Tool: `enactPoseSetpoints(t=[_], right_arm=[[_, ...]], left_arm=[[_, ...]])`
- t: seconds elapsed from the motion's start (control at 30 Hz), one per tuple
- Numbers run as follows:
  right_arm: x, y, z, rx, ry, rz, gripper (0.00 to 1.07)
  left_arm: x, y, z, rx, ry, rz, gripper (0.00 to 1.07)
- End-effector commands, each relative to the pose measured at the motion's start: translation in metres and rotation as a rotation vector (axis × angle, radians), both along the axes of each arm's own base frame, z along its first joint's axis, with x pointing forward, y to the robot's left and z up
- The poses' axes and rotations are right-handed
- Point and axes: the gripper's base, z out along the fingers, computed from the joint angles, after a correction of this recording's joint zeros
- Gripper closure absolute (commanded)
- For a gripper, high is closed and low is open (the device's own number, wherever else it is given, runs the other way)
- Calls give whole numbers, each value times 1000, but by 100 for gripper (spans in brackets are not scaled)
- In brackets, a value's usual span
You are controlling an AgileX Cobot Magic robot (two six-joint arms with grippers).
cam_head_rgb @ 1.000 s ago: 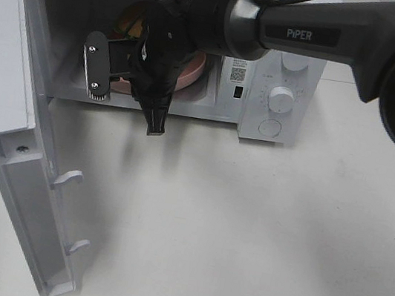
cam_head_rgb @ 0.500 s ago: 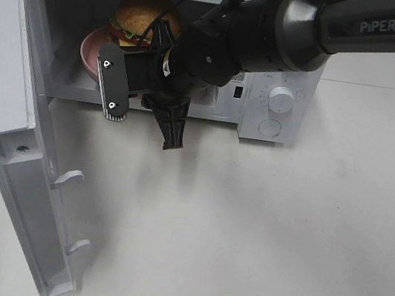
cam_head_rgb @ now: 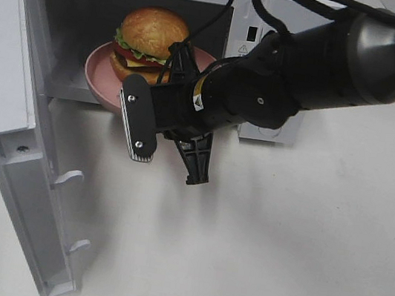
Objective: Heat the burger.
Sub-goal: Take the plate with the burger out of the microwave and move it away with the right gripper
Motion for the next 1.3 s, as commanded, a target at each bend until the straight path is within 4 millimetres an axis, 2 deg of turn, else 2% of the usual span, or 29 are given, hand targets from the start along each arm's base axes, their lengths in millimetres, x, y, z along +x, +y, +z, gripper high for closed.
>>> enactPoseSetpoints(t=[0.03,0.27,0.33,0.43,0.57,0.67,0.73,0.93,1.0,1.1,1.17,1.3], right_arm=[[-5,0,17,55,-74,44,107],[-25,-17,21,56,-67,51,107],[-37,-28,25,53,-63,51,107],[-41,-31,25,51,-60,51,107],[-60,-48,34,54,-64,49,107],[-63,-51,36,53,-63,48,107],[-76,-62,41,59,-68,46,107],[-88,-73,43,61,-67,44,107],[-100,-84,45,64,-68,39,107],[-104,-87,45,66,-69,39,107],[-117,-100,46,59,-67,34,107],[-126,-109,49,55,-69,26,107]], left_arm=[[-2,0,0,1,-26,-2,9],[-2,0,0,1,-26,-2,9],[-2,0,0,1,-26,-2,9],[-2,0,0,1,-26,-2,9],[-2,0,0,1,-26,-2,9],[-2,0,0,1,-26,-2,9],[-2,0,0,1,-26,-2,9],[-2,0,0,1,-26,-2,9],[-2,0,0,1,-26,-2,9],[-2,0,0,1,-26,-2,9],[-2,0,0,1,-26,-2,9],[-2,0,0,1,-26,-2,9]])
